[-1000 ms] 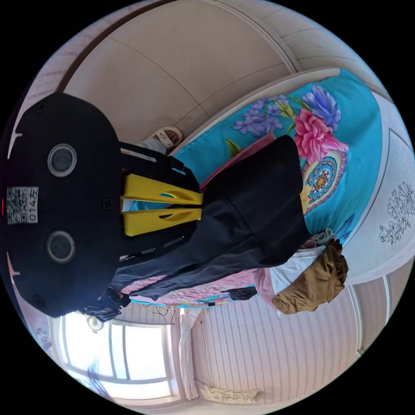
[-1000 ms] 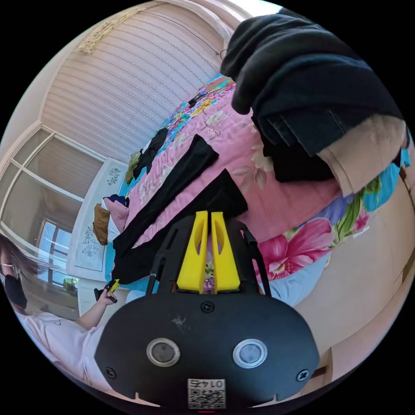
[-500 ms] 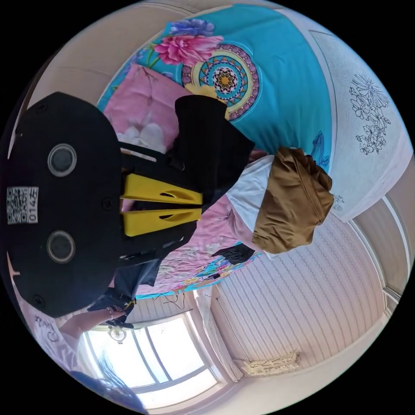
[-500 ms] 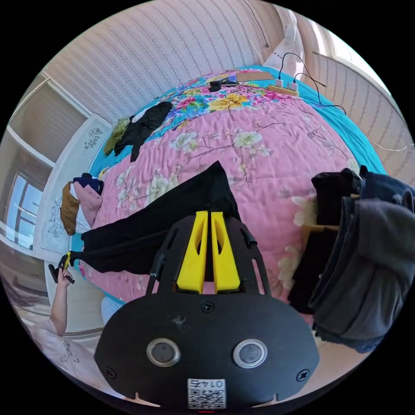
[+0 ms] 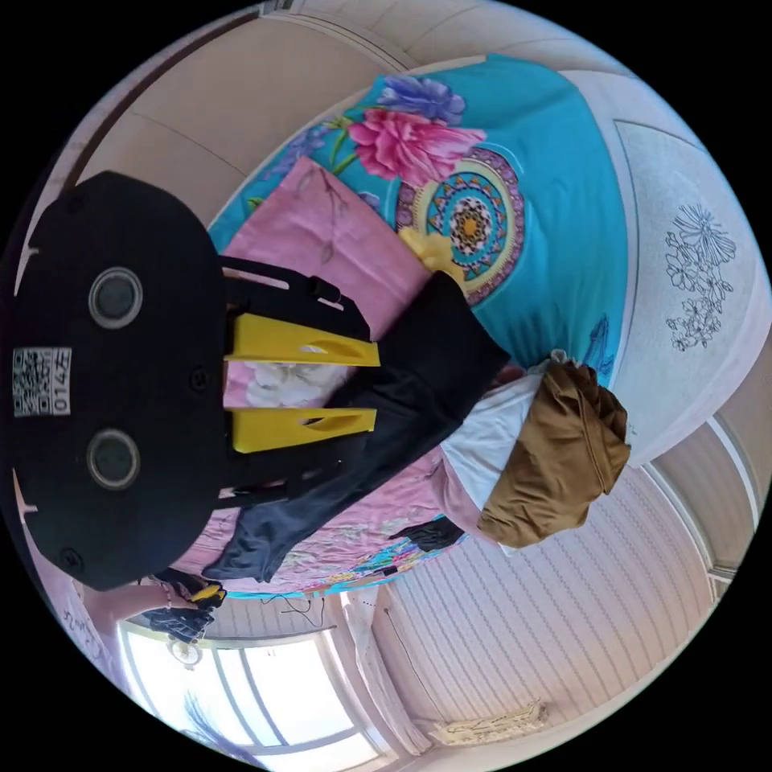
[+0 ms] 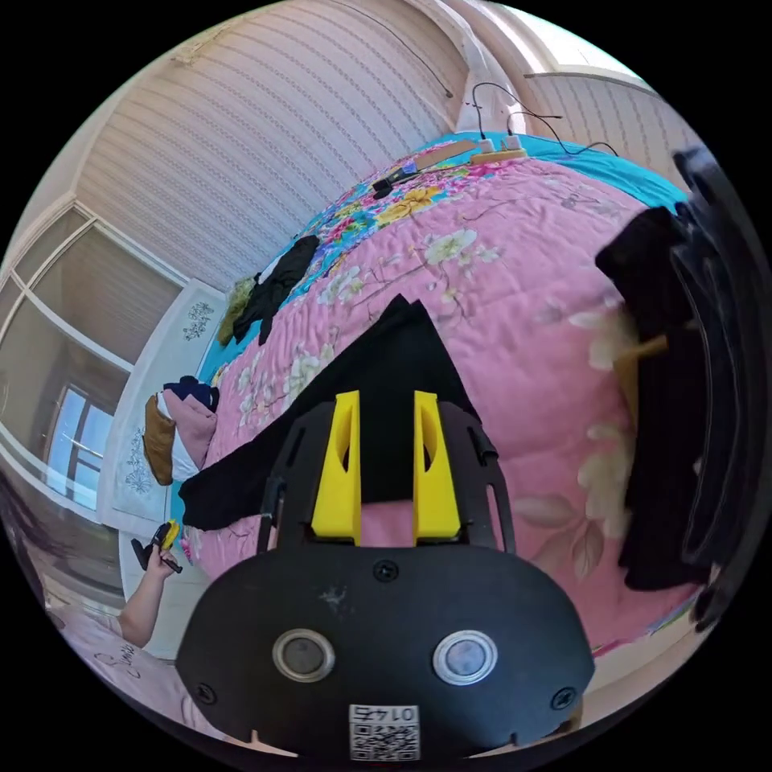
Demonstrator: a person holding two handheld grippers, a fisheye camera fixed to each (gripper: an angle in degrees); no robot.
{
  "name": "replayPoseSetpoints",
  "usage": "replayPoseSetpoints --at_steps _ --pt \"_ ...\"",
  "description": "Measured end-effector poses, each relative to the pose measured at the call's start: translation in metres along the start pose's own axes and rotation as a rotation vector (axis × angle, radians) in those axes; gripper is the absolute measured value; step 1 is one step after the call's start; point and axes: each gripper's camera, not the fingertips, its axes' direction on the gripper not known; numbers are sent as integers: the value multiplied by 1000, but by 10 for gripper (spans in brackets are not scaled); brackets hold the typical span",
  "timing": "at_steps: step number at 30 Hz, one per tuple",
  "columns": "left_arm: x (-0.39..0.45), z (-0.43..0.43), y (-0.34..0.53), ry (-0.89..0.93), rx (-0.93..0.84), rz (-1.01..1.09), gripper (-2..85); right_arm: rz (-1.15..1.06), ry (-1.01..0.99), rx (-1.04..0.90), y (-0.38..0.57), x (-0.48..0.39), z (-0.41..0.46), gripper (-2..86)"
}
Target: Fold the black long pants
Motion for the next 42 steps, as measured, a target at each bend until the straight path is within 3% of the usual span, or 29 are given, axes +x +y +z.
replayPoseSetpoints --at_steps 7,13,16,19,27,32,42 --pt "28 23 13 59 -43 -19 100 353 -139 203 109 67 -7 84" --pt "84 48 -5 31 -25 -19 113 398 -197 253 82 65 13 107" --pt "109 53 -6 -19 -6 2 79 403 -141 246 61 56 27 85" --pt "134 47 -6 -22 -19 31 24 379 -225 182 41 49 36 32" --pt "279 28 19 -498 -190 695 -6 211 -213 54 24 17 -8 -3" --pt "326 17 47 -564 -255 820 -7 195 -168 26 37 1 -48 -4" --pt "371 -27 110 -563 -376 879 -2 109 -30 -96 62 -47 -111 -3"
